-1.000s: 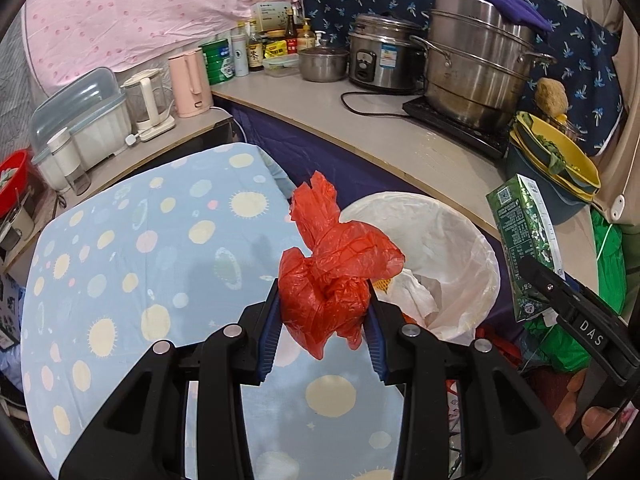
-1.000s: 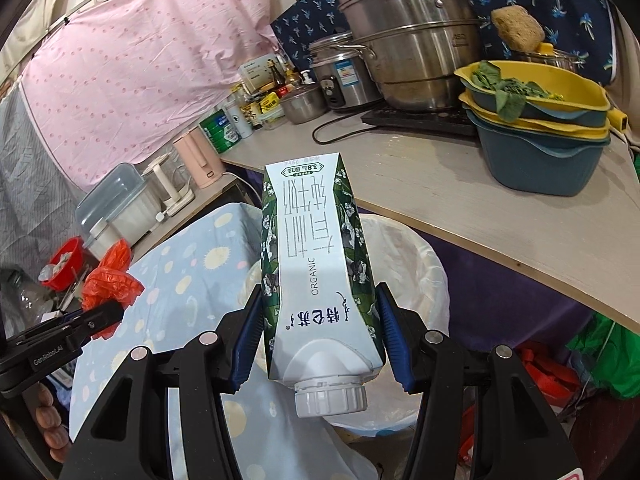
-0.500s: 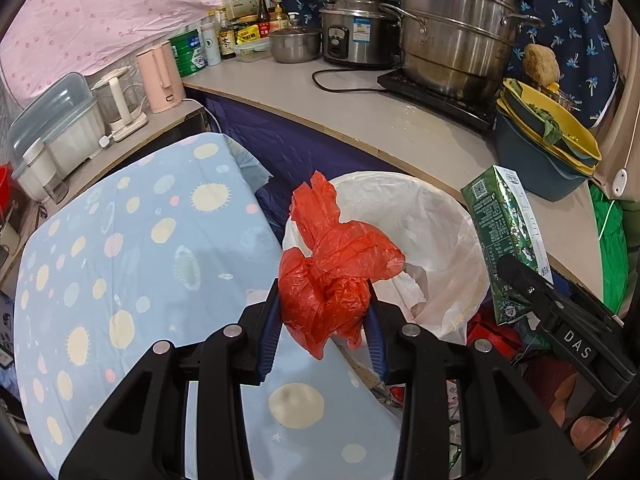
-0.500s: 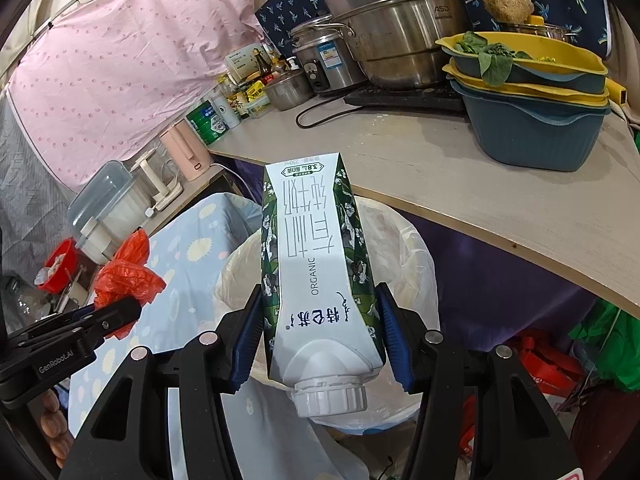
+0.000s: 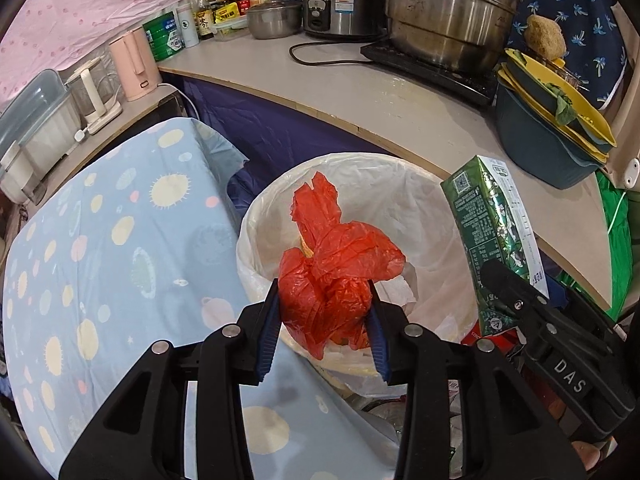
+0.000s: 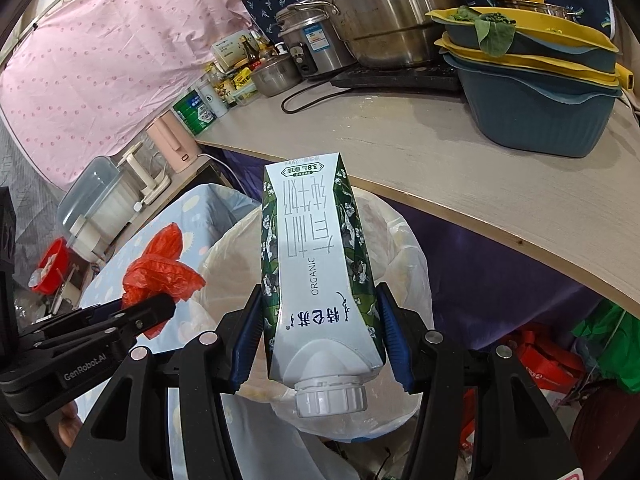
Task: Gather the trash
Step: 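Open both tools to drop the red bag and carton into the bin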
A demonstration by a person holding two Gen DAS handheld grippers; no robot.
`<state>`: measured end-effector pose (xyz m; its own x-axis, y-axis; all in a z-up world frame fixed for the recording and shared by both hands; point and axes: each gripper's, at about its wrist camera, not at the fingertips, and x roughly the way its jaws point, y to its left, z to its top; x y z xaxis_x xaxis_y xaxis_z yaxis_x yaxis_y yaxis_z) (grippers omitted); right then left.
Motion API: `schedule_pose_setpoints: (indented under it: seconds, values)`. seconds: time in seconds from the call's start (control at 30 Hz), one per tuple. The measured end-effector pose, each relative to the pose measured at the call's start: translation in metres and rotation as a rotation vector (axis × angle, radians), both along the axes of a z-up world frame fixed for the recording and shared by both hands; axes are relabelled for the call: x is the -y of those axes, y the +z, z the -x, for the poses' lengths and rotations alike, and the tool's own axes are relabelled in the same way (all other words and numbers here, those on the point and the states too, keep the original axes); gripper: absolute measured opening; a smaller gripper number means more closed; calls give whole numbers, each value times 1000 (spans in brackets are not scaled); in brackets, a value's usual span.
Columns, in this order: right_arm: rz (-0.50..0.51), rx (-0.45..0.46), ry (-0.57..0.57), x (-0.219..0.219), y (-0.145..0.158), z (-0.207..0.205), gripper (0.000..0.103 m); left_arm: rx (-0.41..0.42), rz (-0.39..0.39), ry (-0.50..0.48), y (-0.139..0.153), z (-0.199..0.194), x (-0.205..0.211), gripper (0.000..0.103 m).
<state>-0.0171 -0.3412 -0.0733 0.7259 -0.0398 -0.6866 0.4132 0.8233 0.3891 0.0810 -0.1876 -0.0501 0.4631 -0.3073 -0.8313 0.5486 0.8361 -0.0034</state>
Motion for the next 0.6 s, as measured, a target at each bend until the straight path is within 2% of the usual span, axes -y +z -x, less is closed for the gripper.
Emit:
schedule_pose_setpoints:
  seconds: [0.1, 0.17, 0.27, 0.6]
  values:
    - [3, -1, -12, 2, 0, -4, 56, 9, -1, 8, 0, -4, 4, 47]
    - [8, 4, -20, 4, 2, -5, 57, 23, -1, 18, 1, -6, 5, 63]
    - [14, 22, -33, 7, 6, -6, 61, 38, 0, 38, 3, -7, 4, 75]
    - [23, 46, -43, 11, 19, -1, 68, 30, 16, 79, 7, -13, -8, 77]
